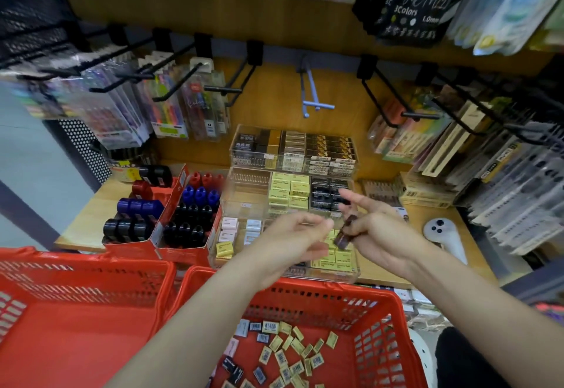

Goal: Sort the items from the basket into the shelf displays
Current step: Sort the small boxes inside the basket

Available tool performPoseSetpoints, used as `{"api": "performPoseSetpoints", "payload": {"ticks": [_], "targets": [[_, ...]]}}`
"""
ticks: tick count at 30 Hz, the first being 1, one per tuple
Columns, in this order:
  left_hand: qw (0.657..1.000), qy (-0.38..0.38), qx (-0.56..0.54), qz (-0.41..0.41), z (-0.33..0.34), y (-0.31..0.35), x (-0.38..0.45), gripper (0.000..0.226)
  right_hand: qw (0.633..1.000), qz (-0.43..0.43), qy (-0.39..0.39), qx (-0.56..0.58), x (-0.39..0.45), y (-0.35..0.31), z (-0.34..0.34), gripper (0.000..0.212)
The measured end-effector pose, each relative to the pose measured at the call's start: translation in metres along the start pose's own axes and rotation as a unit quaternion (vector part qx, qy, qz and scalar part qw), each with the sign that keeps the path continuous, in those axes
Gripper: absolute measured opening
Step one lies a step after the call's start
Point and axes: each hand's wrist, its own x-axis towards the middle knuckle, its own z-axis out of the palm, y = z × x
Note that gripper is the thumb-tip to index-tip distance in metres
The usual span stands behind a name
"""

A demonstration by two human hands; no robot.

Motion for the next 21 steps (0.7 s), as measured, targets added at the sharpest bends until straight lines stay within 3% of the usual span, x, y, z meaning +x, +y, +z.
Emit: {"api": "performPoseSetpoints", "payload": {"ticks": [3,7,11,17,19,21], "targets": [[0.999,-0.014,-0.049,0.001,0.007,-0.002,-0.015,0.032,0.998,-0.024,-0.035,0.053,-0.021,-0.004,0.015,0.059],[0.994,0.025,-0.086,0.057,0.005,-0.002,-0.026,0.022,0.989,-0.127,-0.013,-0.08,-0.037,-0.001,0.028,0.047],[0.993,0.006,-0.107,0.058,-0.006,0.004,-0.036,0.018,0.97,-0.189,-0.008,-0.154,-0.049,-0.008,0.025,0.033],[0.99,-0.001,-0.113,0.085,-0.013,0.01,-0.042,0.021,0.977,-0.185,-0.016,-0.102,-0.057,0.0,0.018,0.018],[0.992,0.02,-0.071,0.106,-0.016,0.011,-0.043,0.028,0.981,-0.178,-0.021,-0.074,-0.058,0.002,0.02,0.015],[0.992,0.032,-0.014,0.118,-0.018,0.012,-0.044,0.033,0.968,-0.209,0.005,-0.141,-0.058,0.004,0.022,0.018]]}}
